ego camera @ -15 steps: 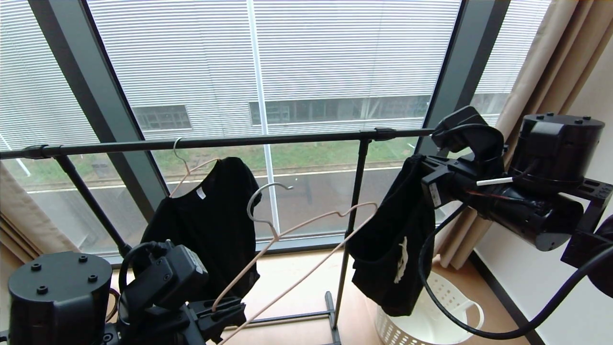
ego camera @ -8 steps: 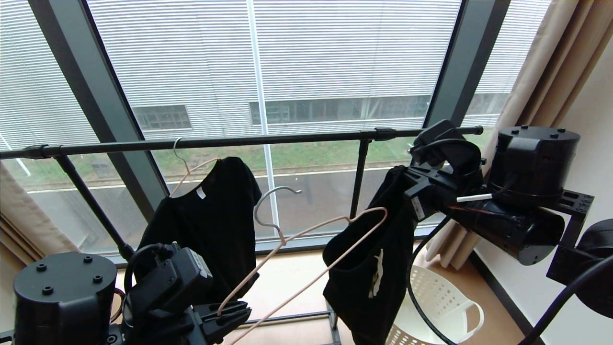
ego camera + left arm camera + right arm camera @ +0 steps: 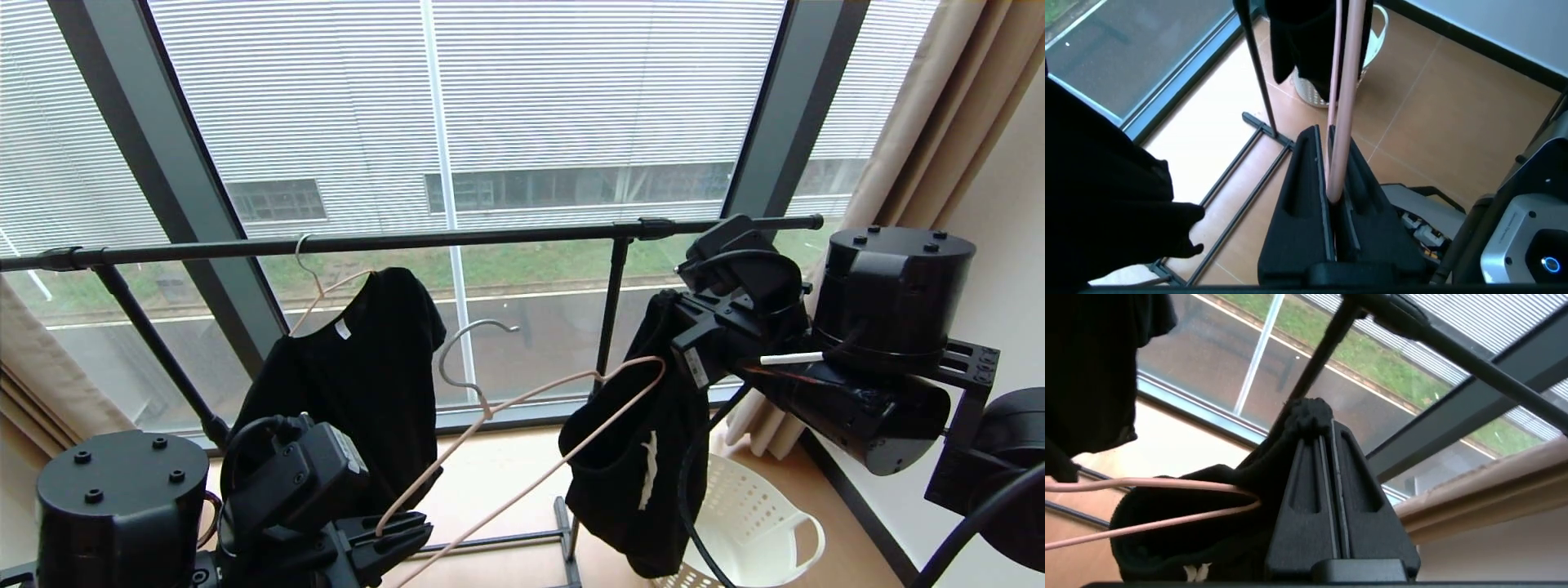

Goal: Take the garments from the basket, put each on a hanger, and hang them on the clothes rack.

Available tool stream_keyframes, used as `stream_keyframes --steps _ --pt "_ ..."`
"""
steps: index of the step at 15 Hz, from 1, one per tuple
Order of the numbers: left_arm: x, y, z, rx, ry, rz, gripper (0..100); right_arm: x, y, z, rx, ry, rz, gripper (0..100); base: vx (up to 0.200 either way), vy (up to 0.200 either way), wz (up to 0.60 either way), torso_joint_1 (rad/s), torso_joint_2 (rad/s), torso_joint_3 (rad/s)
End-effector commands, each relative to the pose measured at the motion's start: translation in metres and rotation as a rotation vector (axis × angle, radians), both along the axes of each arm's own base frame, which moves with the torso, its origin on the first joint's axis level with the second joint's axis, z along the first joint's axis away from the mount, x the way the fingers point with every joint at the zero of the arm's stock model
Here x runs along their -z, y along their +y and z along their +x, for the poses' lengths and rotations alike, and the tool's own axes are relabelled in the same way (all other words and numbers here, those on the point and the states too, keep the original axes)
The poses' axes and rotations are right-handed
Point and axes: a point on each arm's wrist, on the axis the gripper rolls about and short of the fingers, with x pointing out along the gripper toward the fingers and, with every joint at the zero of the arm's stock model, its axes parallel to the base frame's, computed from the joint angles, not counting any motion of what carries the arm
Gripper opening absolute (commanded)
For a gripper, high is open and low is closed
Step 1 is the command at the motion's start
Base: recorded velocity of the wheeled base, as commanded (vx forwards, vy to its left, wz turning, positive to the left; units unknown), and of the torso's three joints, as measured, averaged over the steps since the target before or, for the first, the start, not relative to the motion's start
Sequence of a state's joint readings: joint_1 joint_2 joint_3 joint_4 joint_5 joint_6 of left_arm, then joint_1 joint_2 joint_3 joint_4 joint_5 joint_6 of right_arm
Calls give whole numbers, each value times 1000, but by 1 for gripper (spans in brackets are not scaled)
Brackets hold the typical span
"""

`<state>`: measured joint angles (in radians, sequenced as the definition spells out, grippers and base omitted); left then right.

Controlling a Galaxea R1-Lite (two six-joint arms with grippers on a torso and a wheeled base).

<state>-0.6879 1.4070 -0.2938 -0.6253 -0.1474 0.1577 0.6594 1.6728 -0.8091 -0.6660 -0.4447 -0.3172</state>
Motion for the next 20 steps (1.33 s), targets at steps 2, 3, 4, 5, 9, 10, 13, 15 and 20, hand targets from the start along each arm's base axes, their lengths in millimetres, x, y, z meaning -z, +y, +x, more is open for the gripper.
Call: stream_keyframes --steps 2,3,4,5,9,10,13,15,20 --pt "3 0 -2 8 10 7 0 1 6 6 11 -31 26 0 0 0 0 0 0 0" --pt "3 -2 -4 24 12 10 0 3 8 9 25 -36 27 0 0 0 0 0 0 0" --pt "5 -3 -4 27 17 14 0 3 7 9 26 -37 27 0 0 0 0 0 0 0" --pt "5 -4 -3 25 17 15 0 3 7 8 26 -37 27 0 0 0 0 0 0 0" --pt "8 -6 4 0 33 24 0 3 8 5 19 -38 28 0 0 0 0 0 0 0" --pt "9 -7 8 -13 30 21 0 2 8 4 17 -40 29 0 0 0 0 0 0 0" --pt "10 -2 19 -81 4 12 0 3 9 2 8 -37 28 0 0 0 0 0 0 0" --pt "8 1 23 -108 -9 1 0 4 12 0 -3 -34 26 0 0 0 0 0 0 0" --pt "7 3 32 -162 -17 5 0 2 15 -5 -21 -39 30 0 0 0 0 0 0 0"
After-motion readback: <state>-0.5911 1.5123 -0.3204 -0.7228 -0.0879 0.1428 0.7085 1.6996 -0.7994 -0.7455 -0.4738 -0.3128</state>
